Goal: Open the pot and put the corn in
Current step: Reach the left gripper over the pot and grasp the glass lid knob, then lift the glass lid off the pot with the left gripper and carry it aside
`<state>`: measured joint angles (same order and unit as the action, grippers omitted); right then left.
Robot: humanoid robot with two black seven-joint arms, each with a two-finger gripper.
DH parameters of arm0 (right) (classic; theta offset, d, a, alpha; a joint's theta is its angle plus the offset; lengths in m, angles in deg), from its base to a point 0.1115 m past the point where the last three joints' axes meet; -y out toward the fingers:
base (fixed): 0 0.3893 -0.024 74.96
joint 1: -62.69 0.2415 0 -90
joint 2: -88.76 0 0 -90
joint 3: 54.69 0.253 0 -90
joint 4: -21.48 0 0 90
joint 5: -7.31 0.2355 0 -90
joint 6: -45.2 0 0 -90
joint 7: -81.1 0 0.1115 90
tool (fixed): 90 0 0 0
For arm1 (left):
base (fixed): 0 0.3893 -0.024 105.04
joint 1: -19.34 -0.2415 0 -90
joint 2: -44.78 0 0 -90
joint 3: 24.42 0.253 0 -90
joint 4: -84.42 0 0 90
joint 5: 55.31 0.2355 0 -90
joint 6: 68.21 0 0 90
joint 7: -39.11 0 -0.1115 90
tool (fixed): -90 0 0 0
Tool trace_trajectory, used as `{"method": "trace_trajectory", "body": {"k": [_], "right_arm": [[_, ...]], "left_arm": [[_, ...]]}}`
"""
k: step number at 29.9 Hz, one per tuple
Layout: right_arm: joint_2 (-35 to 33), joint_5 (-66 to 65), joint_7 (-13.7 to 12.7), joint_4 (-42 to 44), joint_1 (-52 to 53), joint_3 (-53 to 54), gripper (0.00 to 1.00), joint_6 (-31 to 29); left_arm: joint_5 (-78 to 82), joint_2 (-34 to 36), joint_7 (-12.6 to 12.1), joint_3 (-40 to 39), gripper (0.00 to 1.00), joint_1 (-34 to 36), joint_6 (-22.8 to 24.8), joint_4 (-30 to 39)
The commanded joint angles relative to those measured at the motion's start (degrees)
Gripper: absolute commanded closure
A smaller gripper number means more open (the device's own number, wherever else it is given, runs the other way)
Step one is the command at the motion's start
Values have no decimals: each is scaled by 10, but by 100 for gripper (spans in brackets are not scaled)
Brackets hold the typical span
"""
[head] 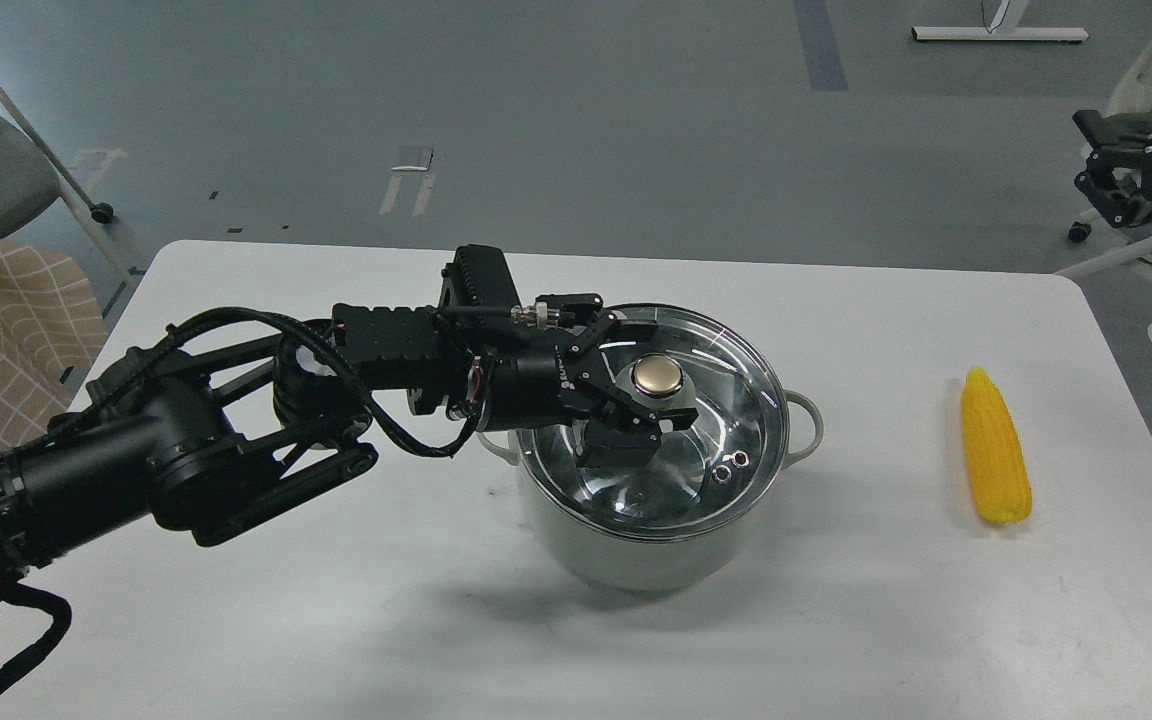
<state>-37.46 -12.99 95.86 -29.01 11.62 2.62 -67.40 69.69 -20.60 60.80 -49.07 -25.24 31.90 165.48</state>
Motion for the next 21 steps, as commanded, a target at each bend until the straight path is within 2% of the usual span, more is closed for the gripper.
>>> {"method": "trace_trajectory", "body": {"k": [1,6,10,12,16,19,20,21], "right_arm": [[0,0,0,-1,-1,0,0,0],[1,0,0,-1,-5,0,0,1],[1,0,0,-1,-6,0,0,1],[1,0,0,-1,-7,0,0,1],[1,0,0,-1,-7,1,0,1],[1,0,0,-1,-7,1,0,1],[1,0,0,-1,-7,1,0,1],[1,0,0,-1,-7,1,0,1]], "left_arm": [[0,1,0,0,6,-9,0,-1],[0,-1,0,-1,13,-9,0,-5],[0,-2,-1,-2,26,-9,0,-5],[0,-4,-2,-2,37,-9,-1,-5],[0,-6,-2,-2,46,-10,-5,-15],[0,-11,-3,-3,61,-10,-16,-20],[0,-12,-3,-6,71,-9,-17,-20],[0,-12,-4,-7,75,-9,-17,-20]]}}
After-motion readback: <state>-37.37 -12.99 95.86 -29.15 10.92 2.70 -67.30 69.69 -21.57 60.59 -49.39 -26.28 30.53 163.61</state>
